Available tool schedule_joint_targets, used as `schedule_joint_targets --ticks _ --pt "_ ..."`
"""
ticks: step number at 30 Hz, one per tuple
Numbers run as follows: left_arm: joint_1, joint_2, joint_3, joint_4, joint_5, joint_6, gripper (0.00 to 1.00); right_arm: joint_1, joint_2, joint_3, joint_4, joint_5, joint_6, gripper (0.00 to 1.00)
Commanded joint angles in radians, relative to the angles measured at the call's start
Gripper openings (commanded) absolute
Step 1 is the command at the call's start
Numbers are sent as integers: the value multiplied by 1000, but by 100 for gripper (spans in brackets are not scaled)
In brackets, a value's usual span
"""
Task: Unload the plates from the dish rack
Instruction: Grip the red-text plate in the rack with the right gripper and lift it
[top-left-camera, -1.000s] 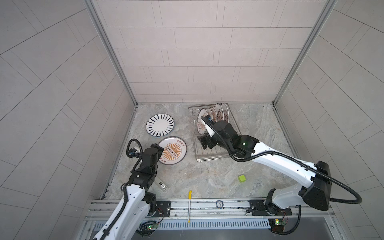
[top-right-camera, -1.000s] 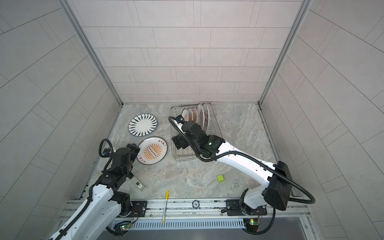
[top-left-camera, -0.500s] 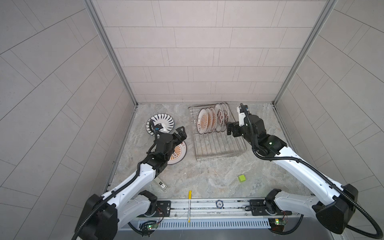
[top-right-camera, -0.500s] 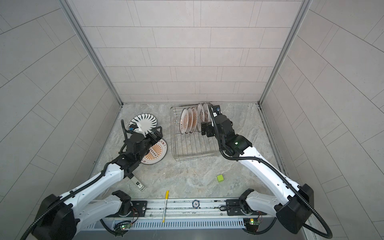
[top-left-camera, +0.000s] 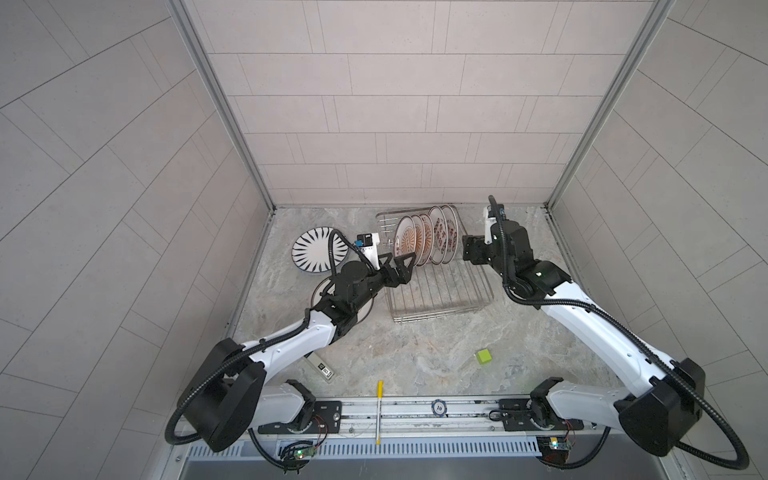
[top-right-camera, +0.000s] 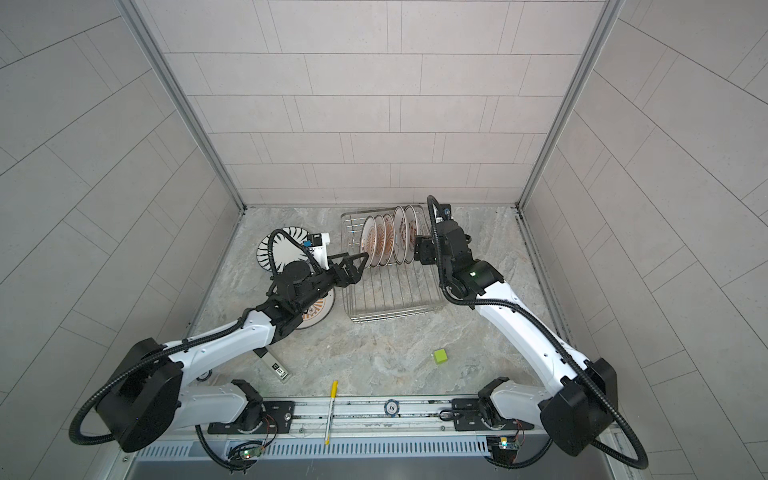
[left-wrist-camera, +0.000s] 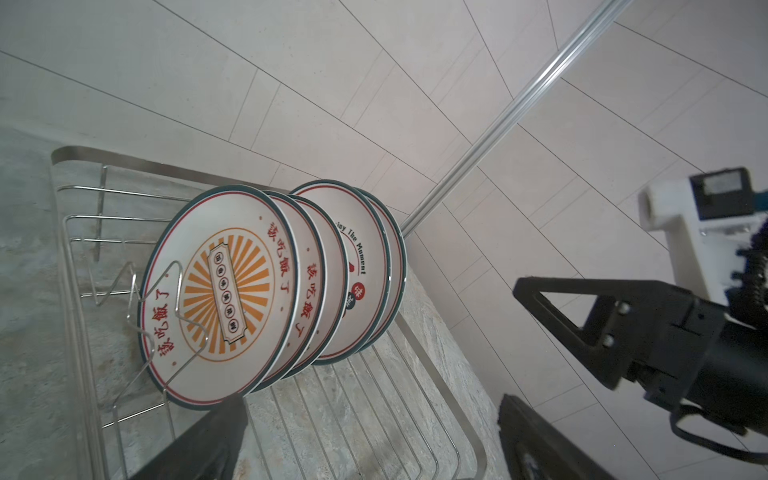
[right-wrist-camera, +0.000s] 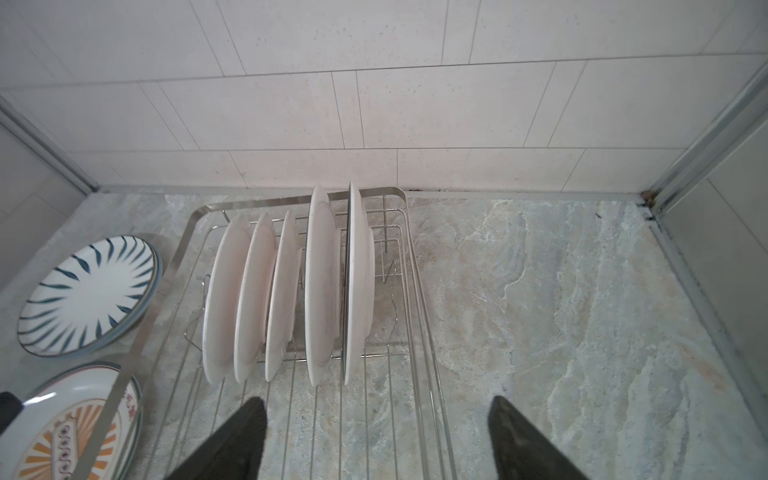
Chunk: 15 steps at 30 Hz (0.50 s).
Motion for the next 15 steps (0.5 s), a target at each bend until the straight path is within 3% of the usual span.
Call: schedule_joint_targets --ticks 1,6,15 --pt "-10 12 42 24 8 67 100 -1 73 86 -55 6 12 65" --pt "-14 37 63 28 34 80 100 12 202 209 -99 -8 -20 46" --pt "-14 105 78 64 61 75 100 17 402 389 -172 -3 -57 45"
